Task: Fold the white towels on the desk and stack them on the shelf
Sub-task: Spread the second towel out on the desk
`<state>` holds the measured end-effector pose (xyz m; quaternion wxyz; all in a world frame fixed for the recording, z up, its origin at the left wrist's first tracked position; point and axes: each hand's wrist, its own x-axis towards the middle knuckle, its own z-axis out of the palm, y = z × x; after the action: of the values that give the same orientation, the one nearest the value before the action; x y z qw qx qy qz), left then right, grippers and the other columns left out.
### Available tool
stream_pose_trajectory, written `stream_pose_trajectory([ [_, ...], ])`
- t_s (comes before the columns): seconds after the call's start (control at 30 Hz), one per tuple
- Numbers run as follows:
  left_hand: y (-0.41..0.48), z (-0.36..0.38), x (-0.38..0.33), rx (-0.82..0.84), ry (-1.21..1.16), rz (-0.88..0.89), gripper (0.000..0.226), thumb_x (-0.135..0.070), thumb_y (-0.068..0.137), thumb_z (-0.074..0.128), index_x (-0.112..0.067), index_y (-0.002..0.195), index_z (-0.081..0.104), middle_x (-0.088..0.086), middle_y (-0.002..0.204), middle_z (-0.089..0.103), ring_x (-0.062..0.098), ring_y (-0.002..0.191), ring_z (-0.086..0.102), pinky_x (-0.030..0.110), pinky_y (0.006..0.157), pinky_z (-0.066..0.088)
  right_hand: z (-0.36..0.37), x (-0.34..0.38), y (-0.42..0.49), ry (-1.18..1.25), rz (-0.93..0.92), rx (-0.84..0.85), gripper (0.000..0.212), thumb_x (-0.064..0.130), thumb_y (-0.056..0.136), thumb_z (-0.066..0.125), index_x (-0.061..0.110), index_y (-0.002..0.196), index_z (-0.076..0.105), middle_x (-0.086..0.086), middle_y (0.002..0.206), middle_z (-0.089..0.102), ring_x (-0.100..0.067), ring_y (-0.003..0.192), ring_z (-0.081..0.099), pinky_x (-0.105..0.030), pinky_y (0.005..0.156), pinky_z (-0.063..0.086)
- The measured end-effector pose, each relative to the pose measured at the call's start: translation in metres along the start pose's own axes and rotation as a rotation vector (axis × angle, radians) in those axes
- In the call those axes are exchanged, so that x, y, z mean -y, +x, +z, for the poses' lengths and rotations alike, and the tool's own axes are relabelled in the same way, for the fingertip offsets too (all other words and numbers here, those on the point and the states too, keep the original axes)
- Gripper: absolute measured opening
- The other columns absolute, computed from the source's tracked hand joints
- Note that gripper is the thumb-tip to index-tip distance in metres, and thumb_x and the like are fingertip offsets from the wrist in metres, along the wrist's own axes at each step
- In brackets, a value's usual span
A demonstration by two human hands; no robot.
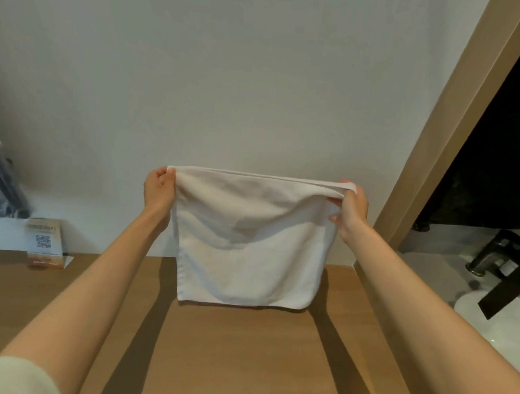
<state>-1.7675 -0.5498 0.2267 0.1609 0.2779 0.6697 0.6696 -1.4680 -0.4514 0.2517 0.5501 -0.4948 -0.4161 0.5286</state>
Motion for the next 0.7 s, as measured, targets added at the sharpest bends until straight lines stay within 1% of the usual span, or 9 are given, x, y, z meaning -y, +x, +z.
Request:
stream_pose_trajectory([
  [0.07, 0.006, 0.004, -0.01, 0.026, -0.059, 0.024, 0.037, -0.022, 0.099, 0.041, 0.004, 0.123, 0.052, 0.01, 0.112, 0.058, 0.016, 0.095, 0.054, 0.025, 0.082, 0.044, 0.001, 0.008, 0.007, 0.067, -0.07, -0.033, 0.026, 0.011, 0.094, 0.038, 0.022, 0.11, 0.056, -0.001, 0.086, 0.055, -0.012, 0.068, 0.052, -0.025, 0.053, 0.027],
  [0.13, 0.009, 0.005, -0.015, 0.058, -0.121, 0.057, 0.038, -0.023, 0.099, 0.043, 0.003, 0.126, 0.049, 0.005, 0.103, 0.053, 0.009, 0.086, 0.049, 0.018, 0.075, 0.042, -0.003, 0.012, 0.009, 0.135, -0.137, -0.057, 0.028, 0.006, 0.095, 0.037, 0.02, 0.106, 0.057, -0.001, 0.084, 0.054, -0.01, 0.064, 0.049, -0.025, 0.052, 0.033],
  [0.23, 0.003, 0.002, -0.01, 0.096, -0.158, 0.08, 0.038, -0.025, 0.099, 0.043, -0.002, 0.13, 0.046, 0.006, 0.108, 0.051, 0.011, 0.094, 0.047, 0.021, 0.082, 0.041, -0.013, 0.007, 0.004, 0.188, -0.173, -0.081, 0.029, 0.003, 0.093, 0.038, 0.022, 0.091, 0.059, 0.003, 0.085, 0.055, -0.008, 0.072, 0.052, -0.02, 0.063, 0.044],
  [0.3, -0.011, -0.001, 0.002, 0.135, -0.143, 0.081, 0.035, -0.025, 0.099, 0.041, -0.006, 0.129, 0.047, 0.004, 0.114, 0.051, 0.011, 0.098, 0.048, 0.02, 0.085, 0.04, -0.022, -0.009, -0.002, 0.16, -0.177, -0.144, 0.029, 0.003, 0.09, 0.038, 0.022, 0.075, 0.054, 0.003, 0.076, 0.051, -0.009, 0.068, 0.049, -0.027, 0.066, 0.043],
  [0.37, -0.031, -0.003, 0.016, 0.188, -0.161, 0.055, 0.031, -0.022, 0.1, 0.038, -0.009, 0.125, 0.051, 0.002, 0.113, 0.051, 0.011, 0.097, 0.046, 0.018, 0.078, 0.04, -0.032, -0.028, -0.011, 0.065, -0.205, -0.229, 0.028, 0.004, 0.085, 0.036, 0.019, 0.061, 0.04, 0.002, 0.064, 0.038, -0.011, 0.059, 0.036, -0.03, 0.059, 0.032],
  [0.43, -0.055, -0.006, 0.034, 0.209, -0.145, -0.009, 0.028, -0.017, 0.099, 0.036, -0.012, 0.114, 0.059, 0.002, 0.108, 0.051, 0.014, 0.096, 0.045, 0.02, 0.073, 0.039, -0.044, -0.054, -0.022, -0.057, -0.186, -0.265, 0.03, 0.006, 0.084, 0.036, 0.019, 0.058, 0.031, 0.002, 0.061, 0.03, -0.011, 0.056, 0.027, -0.027, 0.054, 0.024],
  [0.57, -0.106, -0.013, 0.076, 0.285, 0.114, -0.188, 0.026, -0.013, 0.091, 0.041, -0.016, 0.086, 0.067, 0.004, 0.086, 0.054, 0.019, 0.088, 0.047, 0.026, 0.068, 0.037, -0.078, -0.113, -0.042, -0.393, -0.015, -0.206, 0.029, 0.018, 0.083, 0.041, 0.017, 0.054, 0.037, 0.0, 0.058, 0.037, -0.019, 0.061, 0.037, -0.033, 0.059, 0.028],
  [0.63, -0.129, -0.019, 0.101, 0.429, 0.324, -0.261, 0.023, -0.015, 0.091, 0.047, -0.013, 0.083, 0.068, 0.002, 0.075, 0.053, 0.02, 0.083, 0.047, 0.024, 0.064, 0.035, -0.097, -0.136, -0.055, -0.612, 0.082, -0.12, 0.03, 0.025, 0.084, 0.043, 0.014, 0.056, 0.045, -0.003, 0.061, 0.047, -0.022, 0.063, 0.044, -0.032, 0.059, 0.032],
  [0.7, -0.149, -0.026, 0.125, 0.605, 0.485, -0.341, 0.023, -0.021, 0.092, 0.05, -0.011, 0.085, 0.071, -0.001, 0.076, 0.053, 0.018, 0.081, 0.047, 0.025, 0.069, 0.034, -0.113, -0.156, -0.066, -0.798, 0.12, -0.023, 0.035, 0.026, 0.086, 0.043, 0.014, 0.053, 0.043, -0.002, 0.058, 0.047, -0.023, 0.062, 0.046, -0.03, 0.057, 0.03],
])
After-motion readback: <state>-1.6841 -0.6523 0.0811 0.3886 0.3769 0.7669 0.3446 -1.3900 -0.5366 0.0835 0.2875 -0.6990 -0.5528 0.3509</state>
